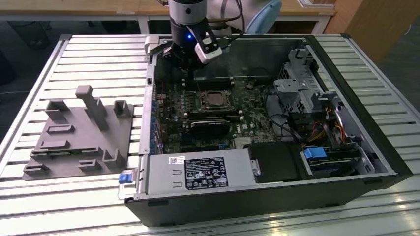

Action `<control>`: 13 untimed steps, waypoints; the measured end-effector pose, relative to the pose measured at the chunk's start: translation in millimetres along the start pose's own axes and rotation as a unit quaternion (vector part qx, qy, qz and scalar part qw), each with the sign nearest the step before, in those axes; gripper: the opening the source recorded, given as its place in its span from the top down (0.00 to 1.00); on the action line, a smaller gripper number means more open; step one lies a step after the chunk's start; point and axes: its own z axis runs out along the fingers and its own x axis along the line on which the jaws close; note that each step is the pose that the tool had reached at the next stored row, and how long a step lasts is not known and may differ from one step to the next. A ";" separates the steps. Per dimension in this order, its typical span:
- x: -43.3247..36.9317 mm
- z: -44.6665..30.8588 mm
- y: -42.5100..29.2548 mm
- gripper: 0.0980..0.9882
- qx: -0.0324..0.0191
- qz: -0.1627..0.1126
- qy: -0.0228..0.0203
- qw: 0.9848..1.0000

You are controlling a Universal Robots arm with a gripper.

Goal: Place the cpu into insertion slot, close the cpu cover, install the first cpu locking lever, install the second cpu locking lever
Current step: 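Install the first cpu locking lever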

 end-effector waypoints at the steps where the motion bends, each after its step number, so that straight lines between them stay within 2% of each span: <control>1: -0.6 0.1 0.0 0.99 0.000 0.000 0.000 1.000; 13: -9.3 0.6 0.1 0.99 0.000 0.000 0.000 1.000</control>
